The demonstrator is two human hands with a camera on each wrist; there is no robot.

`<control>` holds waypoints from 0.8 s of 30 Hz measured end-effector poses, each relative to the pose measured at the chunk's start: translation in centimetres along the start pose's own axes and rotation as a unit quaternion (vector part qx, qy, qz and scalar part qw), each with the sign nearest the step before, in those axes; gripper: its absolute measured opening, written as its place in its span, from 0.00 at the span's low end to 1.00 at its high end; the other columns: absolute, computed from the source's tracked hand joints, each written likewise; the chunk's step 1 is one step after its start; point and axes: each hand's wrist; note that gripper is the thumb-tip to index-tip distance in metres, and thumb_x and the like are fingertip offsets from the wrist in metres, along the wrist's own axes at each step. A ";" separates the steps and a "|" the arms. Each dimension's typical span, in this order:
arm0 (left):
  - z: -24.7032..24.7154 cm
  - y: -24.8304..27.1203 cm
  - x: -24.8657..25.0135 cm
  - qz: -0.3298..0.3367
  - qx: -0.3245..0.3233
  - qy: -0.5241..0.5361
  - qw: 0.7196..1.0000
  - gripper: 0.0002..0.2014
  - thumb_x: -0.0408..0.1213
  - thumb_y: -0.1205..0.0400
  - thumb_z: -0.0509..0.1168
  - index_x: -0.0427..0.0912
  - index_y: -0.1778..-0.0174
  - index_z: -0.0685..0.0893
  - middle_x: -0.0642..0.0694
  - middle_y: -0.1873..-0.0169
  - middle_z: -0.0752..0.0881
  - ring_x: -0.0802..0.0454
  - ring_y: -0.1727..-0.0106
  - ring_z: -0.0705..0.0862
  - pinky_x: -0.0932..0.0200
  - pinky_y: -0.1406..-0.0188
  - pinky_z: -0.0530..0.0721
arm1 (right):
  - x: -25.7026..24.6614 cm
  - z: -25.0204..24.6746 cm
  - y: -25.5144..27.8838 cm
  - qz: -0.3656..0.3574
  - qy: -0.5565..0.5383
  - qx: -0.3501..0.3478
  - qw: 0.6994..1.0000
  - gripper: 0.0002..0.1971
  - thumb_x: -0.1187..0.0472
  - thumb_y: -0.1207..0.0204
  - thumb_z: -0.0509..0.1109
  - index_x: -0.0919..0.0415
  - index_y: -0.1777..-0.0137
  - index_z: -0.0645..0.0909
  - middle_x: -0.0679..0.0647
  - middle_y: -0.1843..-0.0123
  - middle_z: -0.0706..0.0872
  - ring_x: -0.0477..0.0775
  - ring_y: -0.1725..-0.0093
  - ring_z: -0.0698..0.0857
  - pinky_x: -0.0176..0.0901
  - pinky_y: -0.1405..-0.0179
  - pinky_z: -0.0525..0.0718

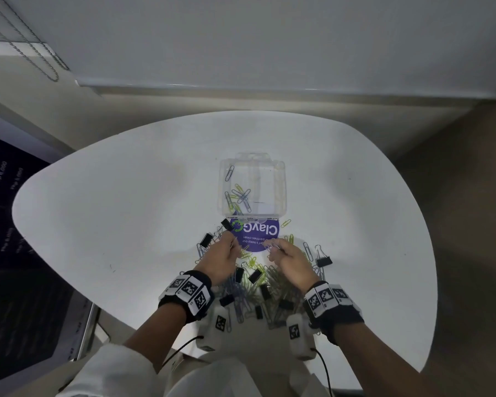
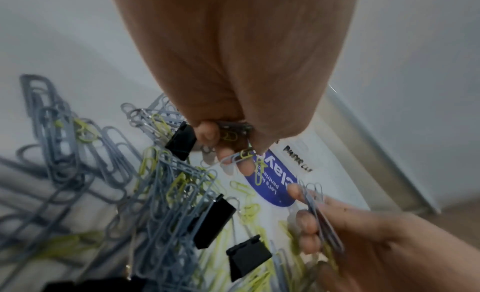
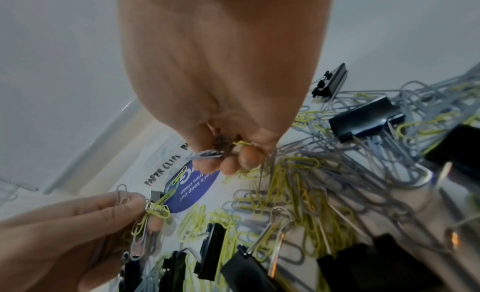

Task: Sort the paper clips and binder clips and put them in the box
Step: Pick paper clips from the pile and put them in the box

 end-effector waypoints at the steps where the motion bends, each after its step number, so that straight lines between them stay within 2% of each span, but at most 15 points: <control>1: -0.1 0.1 0.2 -0.023 0.001 0.038 0.999 0.06 0.35 0.12 0.55 0.37 0.51 0.73 0.43 0.60 0.84 0.57 0.67 0.77 0.58 0.66 0.74 | -0.3 0.0 0.0 0.025 -0.061 -0.006 0.998 0.13 0.70 0.15 0.58 0.64 0.43 0.84 0.55 0.62 0.82 0.48 0.64 0.80 0.33 0.63 0.78; 2: 0.0 0.2 0.3 -0.046 0.004 0.079 0.996 0.05 0.35 0.13 0.55 0.39 0.50 0.73 0.44 0.60 0.84 0.59 0.67 0.78 0.60 0.64 0.74 | -0.6 0.0 0.0 0.047 -0.120 -0.018 0.991 0.13 0.72 0.15 0.56 0.67 0.47 0.84 0.56 0.66 0.81 0.49 0.69 0.80 0.34 0.66 0.79; 3: 0.0 0.2 0.4 -0.066 0.005 0.124 0.990 0.04 0.35 0.13 0.55 0.41 0.49 0.74 0.45 0.61 0.84 0.58 0.64 0.79 0.60 0.61 0.76 | -0.9 0.0 0.2 0.065 -0.172 -0.033 0.982 0.13 0.71 0.15 0.55 0.69 0.50 0.82 0.58 0.68 0.79 0.51 0.72 0.79 0.38 0.66 0.80; 5: -0.1 0.0 0.4 -0.100 -0.001 0.202 0.974 0.06 0.34 0.13 0.54 0.44 0.49 0.77 0.46 0.64 0.82 0.51 0.61 0.79 0.56 0.56 0.77 | -1.4 -0.1 0.5 0.087 -0.226 -0.051 0.969 0.13 0.66 0.15 0.55 0.67 0.54 0.81 0.59 0.68 0.79 0.54 0.72 0.79 0.45 0.63 0.79; 6: -0.1 0.0 0.5 -0.116 -0.008 0.229 0.966 0.08 0.34 0.13 0.54 0.45 0.50 0.78 0.46 0.66 0.81 0.51 0.63 0.79 0.57 0.57 0.77 | -1.5 -0.1 0.7 0.088 -0.221 -0.050 0.970 0.13 0.62 0.16 0.57 0.65 0.57 0.80 0.58 0.68 0.78 0.54 0.71 0.79 0.46 0.62 0.78; 8: -0.3 0.0 0.8 -0.141 -0.020 0.267 0.953 0.11 0.36 0.13 0.53 0.44 0.50 0.82 0.47 0.69 0.80 0.52 0.66 0.77 0.60 0.63 0.75 | -1.6 0.0 0.9 0.058 -0.107 -0.037 0.992 0.14 0.52 0.18 0.64 0.60 0.61 0.77 0.53 0.67 0.79 0.50 0.69 0.78 0.45 0.59 0.76; 10: -0.3 0.0 1.0 -0.157 -0.024 0.313 0.936 0.13 0.36 0.15 0.53 0.43 0.55 0.84 0.47 0.72 0.79 0.52 0.70 0.75 0.59 0.68 0.71 | -1.1 0.3 0.9 0.027 0.026 -0.019 0.999 0.16 0.46 0.22 0.71 0.60 0.58 0.78 0.52 0.63 0.82 0.49 0.64 0.80 0.42 0.56 0.77; 12: -0.3 0.0 1.2 -0.166 -0.028 0.362 0.917 0.15 0.33 0.18 0.50 0.41 0.62 0.82 0.46 0.74 0.78 0.51 0.72 0.73 0.59 0.74 0.66 | -0.6 0.6 0.7 0.020 0.066 -0.019 0.997 0.15 0.49 0.26 0.77 0.60 0.52 0.81 0.54 0.55 0.87 0.53 0.55 0.86 0.38 0.54 0.81; 14: -0.3 0.0 1.3 -0.176 -0.032 0.382 0.906 0.16 0.32 0.21 0.48 0.40 0.67 0.80 0.45 0.75 0.78 0.50 0.73 0.72 0.62 0.78 0.65 | -0.1 0.9 0.7 0.002 0.095 -0.031 0.995 0.15 0.51 0.30 0.80 0.53 0.48 0.82 0.53 0.50 0.89 0.52 0.51 0.88 0.40 0.53 0.86; 16: -0.5 0.1 1.7 -0.188 -0.035 0.377 0.906 0.15 0.32 0.21 0.48 0.40 0.69 0.77 0.44 0.74 0.78 0.51 0.75 0.72 0.66 0.80 0.67 | 0.0 1.0 0.8 -0.027 0.145 -0.037 0.988 0.18 0.51 0.32 0.81 0.48 0.44 0.82 0.48 0.45 0.87 0.50 0.51 0.88 0.47 0.49 0.89; 19: -0.8 0.3 2.2 -0.183 -0.028 0.374 0.909 0.14 0.29 0.19 0.50 0.37 0.69 0.73 0.41 0.74 0.74 0.50 0.76 0.70 0.70 0.84 0.69 | -0.2 1.3 0.8 -0.076 0.247 -0.023 0.966 0.12 0.54 0.26 0.76 0.54 0.44 0.84 0.50 0.44 0.84 0.50 0.47 0.85 0.48 0.46 0.85; 21: -0.7 0.4 1.9 -0.154 -0.027 0.318 0.935 0.17 0.36 0.16 0.55 0.39 0.72 0.71 0.41 0.74 0.72 0.50 0.74 0.68 0.67 0.78 0.70 | -0.4 1.7 0.9 -0.089 0.273 -0.017 0.958 0.07 0.55 0.23 0.73 0.57 0.50 0.84 0.51 0.47 0.84 0.51 0.49 0.85 0.49 0.47 0.85; 23: -0.5 0.4 1.1 -0.129 -0.025 0.234 0.963 0.21 0.47 0.15 0.58 0.46 0.75 0.70 0.45 0.75 0.72 0.50 0.73 0.67 0.60 0.70 0.69 | -0.3 2.0 0.9 -0.083 0.273 -0.010 0.958 0.06 0.56 0.22 0.72 0.58 0.53 0.83 0.52 0.49 0.84 0.51 0.51 0.85 0.51 0.48 0.86; 24: -0.3 0.3 0.8 -0.121 -0.018 0.198 0.972 0.20 0.49 0.16 0.59 0.47 0.74 0.70 0.47 0.75 0.71 0.51 0.73 0.68 0.58 0.67 0.69 | -0.3 2.1 0.8 -0.077 0.269 -0.007 0.960 0.06 0.56 0.21 0.71 0.59 0.53 0.82 0.53 0.50 0.85 0.52 0.52 0.85 0.52 0.49 0.86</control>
Point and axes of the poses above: each hand's wrist, its own y-axis away from the middle knuckle, its own z-axis out of the palm, x = y × z
